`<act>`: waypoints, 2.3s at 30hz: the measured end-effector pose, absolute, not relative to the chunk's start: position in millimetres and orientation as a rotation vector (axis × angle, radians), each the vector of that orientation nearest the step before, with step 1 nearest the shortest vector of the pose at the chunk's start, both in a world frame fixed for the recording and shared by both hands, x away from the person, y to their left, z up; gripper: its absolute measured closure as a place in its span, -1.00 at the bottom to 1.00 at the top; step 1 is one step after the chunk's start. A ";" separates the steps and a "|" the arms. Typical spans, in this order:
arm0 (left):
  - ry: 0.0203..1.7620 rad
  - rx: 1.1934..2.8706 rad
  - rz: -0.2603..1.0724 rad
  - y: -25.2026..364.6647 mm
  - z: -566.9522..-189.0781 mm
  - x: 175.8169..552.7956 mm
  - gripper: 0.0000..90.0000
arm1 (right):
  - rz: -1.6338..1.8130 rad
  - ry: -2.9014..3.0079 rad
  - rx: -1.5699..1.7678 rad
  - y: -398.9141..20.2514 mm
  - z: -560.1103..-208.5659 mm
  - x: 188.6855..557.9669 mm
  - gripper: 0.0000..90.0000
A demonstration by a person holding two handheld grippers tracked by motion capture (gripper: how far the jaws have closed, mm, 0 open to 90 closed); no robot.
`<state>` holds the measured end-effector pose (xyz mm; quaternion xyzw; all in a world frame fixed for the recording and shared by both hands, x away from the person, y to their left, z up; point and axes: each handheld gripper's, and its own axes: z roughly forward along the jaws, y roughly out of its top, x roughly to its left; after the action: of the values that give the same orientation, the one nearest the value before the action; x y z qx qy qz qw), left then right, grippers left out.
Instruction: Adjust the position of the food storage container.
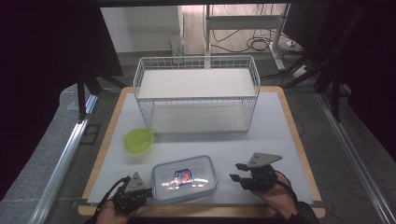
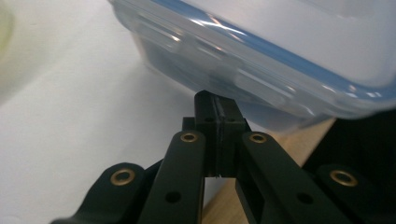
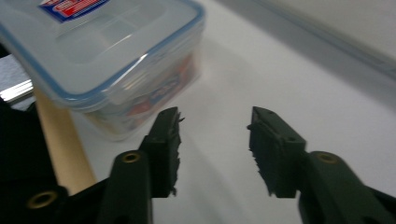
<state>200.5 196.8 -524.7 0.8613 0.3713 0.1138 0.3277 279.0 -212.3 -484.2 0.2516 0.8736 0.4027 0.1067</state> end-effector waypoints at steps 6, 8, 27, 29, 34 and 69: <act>0.972 2.252 0.284 185.9 -524.8 209.6 1.00 | 1.117 2.699 0.688 -190.9 -493.2 270.7 0.66; 0.968 2.254 0.285 182.2 -524.5 211.2 1.00 | 1.101 2.714 0.686 -188.8 -494.5 269.8 0.67; 1.012 2.252 0.321 149.3 -526.1 268.5 1.00 | 1.039 2.675 0.767 -205.6 -494.4 279.6 0.76; 1.022 2.251 0.332 152.0 -526.1 267.5 0.99 | 1.040 2.678 0.774 -207.4 -493.7 281.6 0.66; 1.039 2.234 0.422 168.6 -518.7 259.5 0.72 | 1.057 2.621 0.801 -219.8 -489.6 287.2 0.38; 0.944 2.075 0.494 190.8 -517.3 242.9 -0.92 | 1.170 2.457 0.892 -236.6 -493.2 300.6 -0.70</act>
<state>242.9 190.8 -517.3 0.8179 0.3720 0.1946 0.3935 300.6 -236.6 -493.2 0.3085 0.8496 0.4048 0.1384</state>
